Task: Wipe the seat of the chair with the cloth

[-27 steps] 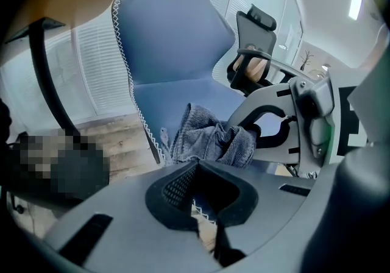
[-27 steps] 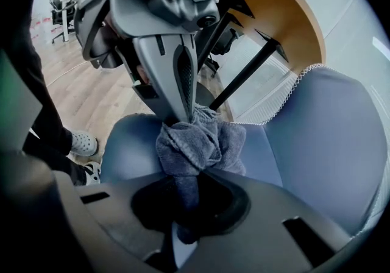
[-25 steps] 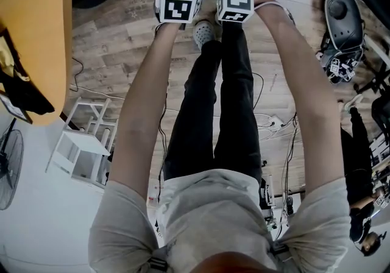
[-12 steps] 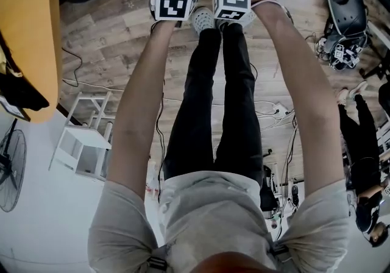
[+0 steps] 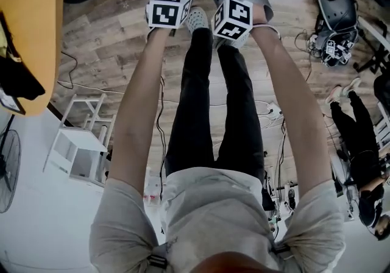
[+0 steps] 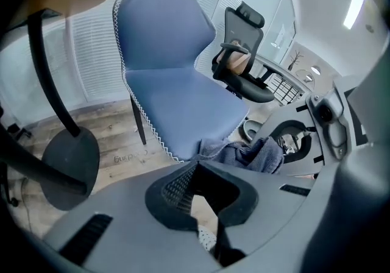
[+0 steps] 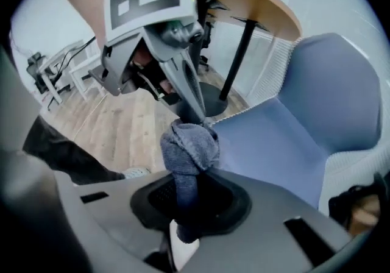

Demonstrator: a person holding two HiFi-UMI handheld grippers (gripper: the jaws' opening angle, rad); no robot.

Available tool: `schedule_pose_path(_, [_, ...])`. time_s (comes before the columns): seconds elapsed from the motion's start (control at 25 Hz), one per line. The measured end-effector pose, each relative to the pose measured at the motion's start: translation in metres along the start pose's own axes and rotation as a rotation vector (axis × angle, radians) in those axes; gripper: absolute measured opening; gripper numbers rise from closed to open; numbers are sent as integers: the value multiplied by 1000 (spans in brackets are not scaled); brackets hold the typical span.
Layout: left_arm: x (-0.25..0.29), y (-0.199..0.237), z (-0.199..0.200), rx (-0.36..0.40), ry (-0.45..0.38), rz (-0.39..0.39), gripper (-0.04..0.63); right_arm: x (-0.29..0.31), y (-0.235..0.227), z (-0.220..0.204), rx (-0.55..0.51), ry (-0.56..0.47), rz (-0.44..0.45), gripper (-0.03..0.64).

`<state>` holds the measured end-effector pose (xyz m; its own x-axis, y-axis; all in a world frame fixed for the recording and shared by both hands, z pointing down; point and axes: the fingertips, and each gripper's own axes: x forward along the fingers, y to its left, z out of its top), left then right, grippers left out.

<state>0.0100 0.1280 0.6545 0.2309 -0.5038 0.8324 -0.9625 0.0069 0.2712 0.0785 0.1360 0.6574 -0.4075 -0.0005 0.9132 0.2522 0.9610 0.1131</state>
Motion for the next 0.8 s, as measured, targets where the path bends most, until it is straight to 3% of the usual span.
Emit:
schedule_pose_path(0.16, [-38, -17, 9, -39, -41, 7, 28, -53, 6, -13, 383, -82, -1, 52])
schedule_pose_path(0.24, [-64, -22, 22, -34, -83, 18, 28, -85, -3, -18, 503, -125, -39, 52])
schedule_pose_path(0.44, [-144, -44, 41, -18, -150, 88, 28, -179, -12, -26, 693, -205, -152, 52])
schedule_pose_path(0.56, [-202, -70, 43, -66, -212, 143, 28, -236, 1, -29, 803, -257, -163, 53])
schedule_pose_path(0.8, [-289, -145, 55, -122, -324, 161, 28, -332, 22, -40, 949, -382, -180, 54])
